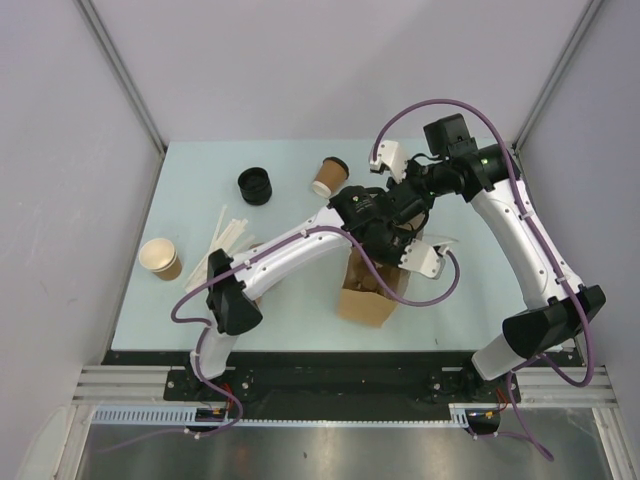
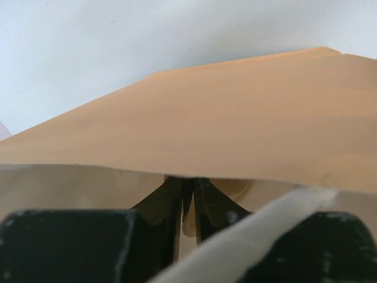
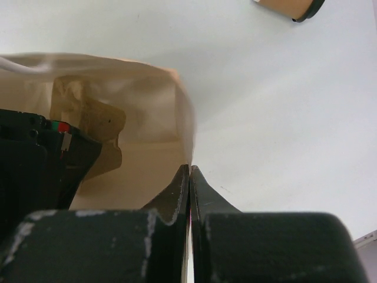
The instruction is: Pack the takeout coffee
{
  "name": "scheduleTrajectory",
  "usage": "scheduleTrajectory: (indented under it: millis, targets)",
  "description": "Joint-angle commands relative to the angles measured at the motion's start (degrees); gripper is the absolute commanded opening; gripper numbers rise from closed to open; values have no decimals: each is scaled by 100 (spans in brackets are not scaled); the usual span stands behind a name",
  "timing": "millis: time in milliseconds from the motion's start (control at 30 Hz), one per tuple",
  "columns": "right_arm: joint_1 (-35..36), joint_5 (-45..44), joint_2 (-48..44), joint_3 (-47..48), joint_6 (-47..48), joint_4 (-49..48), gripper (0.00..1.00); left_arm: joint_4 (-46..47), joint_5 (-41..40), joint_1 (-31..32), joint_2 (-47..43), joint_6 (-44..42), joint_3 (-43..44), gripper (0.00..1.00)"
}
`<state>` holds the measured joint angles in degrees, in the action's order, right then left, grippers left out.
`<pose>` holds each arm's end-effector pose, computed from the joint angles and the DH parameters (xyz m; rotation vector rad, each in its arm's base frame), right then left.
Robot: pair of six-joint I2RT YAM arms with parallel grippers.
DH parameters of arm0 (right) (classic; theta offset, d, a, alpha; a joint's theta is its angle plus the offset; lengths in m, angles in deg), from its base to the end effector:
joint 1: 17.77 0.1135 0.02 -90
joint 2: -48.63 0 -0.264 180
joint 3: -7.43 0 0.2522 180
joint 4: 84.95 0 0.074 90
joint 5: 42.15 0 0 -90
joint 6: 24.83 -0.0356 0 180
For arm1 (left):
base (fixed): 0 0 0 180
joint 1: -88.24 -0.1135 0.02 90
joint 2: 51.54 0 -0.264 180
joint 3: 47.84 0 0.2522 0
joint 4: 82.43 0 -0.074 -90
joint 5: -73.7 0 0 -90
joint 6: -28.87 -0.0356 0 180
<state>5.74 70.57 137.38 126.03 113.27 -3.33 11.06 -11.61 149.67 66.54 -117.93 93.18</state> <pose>0.2688 0.1319 0.4190 -1.5368 1.8454 0.2935 0.2008 -0.3749 0.3467 2.3139 1.3540 -0.1351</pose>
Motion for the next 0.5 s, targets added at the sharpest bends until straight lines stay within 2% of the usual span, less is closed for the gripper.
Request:
scheduleTrajectory:
  millis: [0, 33, 67, 100, 200, 467]
  targets:
    - [40, 163, -218, 28, 77, -27, 0, 199, -73, -193, 66, 107, -88, 23]
    - [40, 163, -209, 19, 86, -27, 0, 252, -91, -193, 40, 99, -70, 33]
    - [31, 154, -209, 2, 95, -35, 0, 314, -126, -193, -4, 116, -79, 36]
    - [40, 154, -200, -7, 103, -35, 0, 384, -161, -193, -83, 107, -61, 44]
    - [40, 154, -183, -51, 103, -44, 0, 446, -126, -193, -180, 142, 70, 55]
    - [31, 101, -165, -121, 95, -62, 0, 1051, 85, -166, -847, 291, -175, 63]
